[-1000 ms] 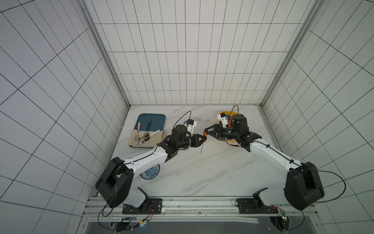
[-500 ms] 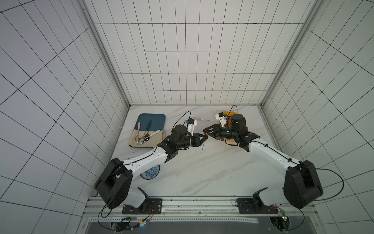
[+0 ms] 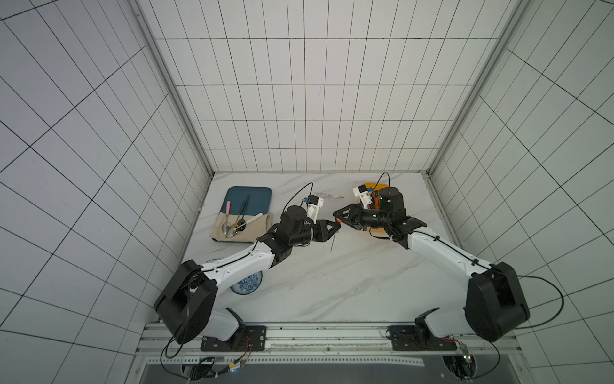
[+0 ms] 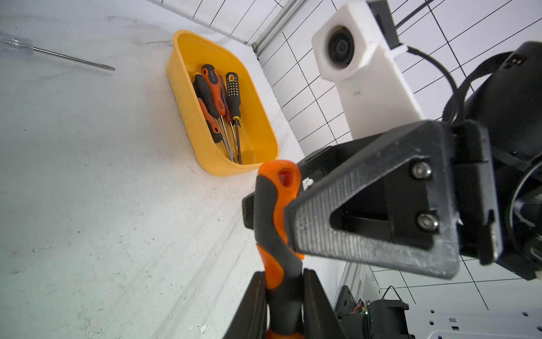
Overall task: Put the screwdriver on the desktop into the storage box
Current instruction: Pick up the screwdriver from the center of the board.
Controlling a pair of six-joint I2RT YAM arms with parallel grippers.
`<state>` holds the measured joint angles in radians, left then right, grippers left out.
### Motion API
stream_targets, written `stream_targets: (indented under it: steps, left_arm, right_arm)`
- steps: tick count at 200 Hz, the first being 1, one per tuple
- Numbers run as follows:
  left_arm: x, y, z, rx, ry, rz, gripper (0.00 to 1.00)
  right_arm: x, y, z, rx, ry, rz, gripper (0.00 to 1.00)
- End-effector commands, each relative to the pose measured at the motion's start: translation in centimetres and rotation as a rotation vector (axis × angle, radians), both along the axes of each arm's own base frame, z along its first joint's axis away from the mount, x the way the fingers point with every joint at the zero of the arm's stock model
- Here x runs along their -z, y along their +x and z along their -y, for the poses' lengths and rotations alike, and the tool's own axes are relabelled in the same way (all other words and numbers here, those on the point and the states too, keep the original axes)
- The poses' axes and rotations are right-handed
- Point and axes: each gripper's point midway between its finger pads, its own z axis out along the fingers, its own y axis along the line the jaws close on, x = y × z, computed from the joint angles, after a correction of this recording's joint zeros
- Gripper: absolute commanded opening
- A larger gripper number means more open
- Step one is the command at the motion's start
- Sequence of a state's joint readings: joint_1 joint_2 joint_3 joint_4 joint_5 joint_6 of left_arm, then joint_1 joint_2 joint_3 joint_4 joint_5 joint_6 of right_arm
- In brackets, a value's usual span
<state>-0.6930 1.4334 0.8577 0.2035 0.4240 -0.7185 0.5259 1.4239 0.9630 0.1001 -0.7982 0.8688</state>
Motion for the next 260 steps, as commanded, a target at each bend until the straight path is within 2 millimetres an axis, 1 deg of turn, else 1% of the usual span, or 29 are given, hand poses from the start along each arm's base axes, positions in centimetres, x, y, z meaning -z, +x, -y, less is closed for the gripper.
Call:
stream_targets:
  steps: [1,26,53,81,86,98,108,117,127,141,144,146,152,169,198,206,220,242,260]
  left_arm:
    - [-0.7,-0.3,-0.1,0.006,-0.018,0.017,0.0]
    - [-0.8,-0.3,-0.2,0.002,-0.02,0.019,0.0]
    - [-0.7,-0.2,-0.2,-0.001,-0.018,0.014,0.0]
    - [-0.3,-0.1,-0.2,-0.003,-0.016,-0.001,0.0]
    - [-0.2,-0.1,-0.2,-0.003,-0.014,-0.004,0.05]
    - [0.0,-0.1,-0.2,-0.005,-0.01,-0.016,0.21]
    - [0.0,-0.1,-0.2,-0.008,-0.005,-0.023,0.32]
    - [0.2,-0.1,-0.3,-0.01,0.0,-0.029,0.38]
    - [0.2,-0.2,-0.5,-0.016,0.011,-0.034,0.42]
    - [0.4,-0.3,-1.0,-0.03,0.033,-0.041,0.44]
    - [0.4,-0.3,-1.1,-0.035,0.037,-0.042,0.44]
    - [0.4,-0.3,-1.2,-0.039,0.042,-0.043,0.44]
    - [0.5,-0.3,-1.6,-0.054,0.056,-0.049,0.45]
    - [0.9,-0.5,-2.8,-0.095,0.095,-0.066,0.45]
    - [1.5,-0.9,-4.9,-0.161,0.148,-0.096,0.46]
    - [1.8,-1.2,-5.3,-0.165,0.157,-0.107,0.48]
    - [2.3,-1.6,-5.8,-0.172,0.173,-0.125,0.48]
    - [2.6,-2.1,-6.3,-0.174,0.179,-0.139,0.48]
    - [2.7,-2.5,-6.5,-0.169,0.18,-0.148,0.48]
  right_arm:
    - [-0.2,-1.0,-0.2,-0.033,0.018,0.014,0.38]
    - [-0.1,-1.2,-0.2,-0.04,0.018,0.011,0.38]
    - [0.3,-1.4,-0.2,-0.045,0.016,0.002,0.26]
    - [0.5,-1.1,0.0,-0.027,0.001,-0.01,0.2]
    - [0.5,-1.0,0.0,-0.033,-0.009,0.014,0.19]
    - [0.8,-0.7,0.2,-0.019,-0.034,0.012,0.18]
    - [1.0,-0.4,0.5,-0.009,-0.056,0.01,0.18]
    - [1.1,0.0,0.8,0.007,-0.072,0.011,0.17]
    - [1.2,0.7,1.3,0.024,-0.086,0.009,0.17]
    - [1.5,1.9,2.4,0.064,-0.125,0.005,0.17]
    - [1.8,2.1,2.7,0.075,-0.14,-0.002,0.17]
    - [1.6,2.4,2.9,0.078,-0.143,0.003,0.17]
    - [2.1,2.9,3.6,0.101,-0.173,-0.007,0.17]
    - [2.2,4.7,5.5,0.154,-0.224,-0.012,0.17]
    - [2.7,8.5,9.7,0.266,-0.369,-0.011,0.17]
    - [2.8,9.6,10.9,0.297,-0.417,-0.011,0.17]
    - [3.2,11.6,13.0,0.344,-0.489,-0.012,0.17]
    - [4.6,14.6,15.9,0.409,-0.598,-0.043,0.17]
    - [5.6,16.6,17.8,0.448,-0.673,-0.057,0.17]
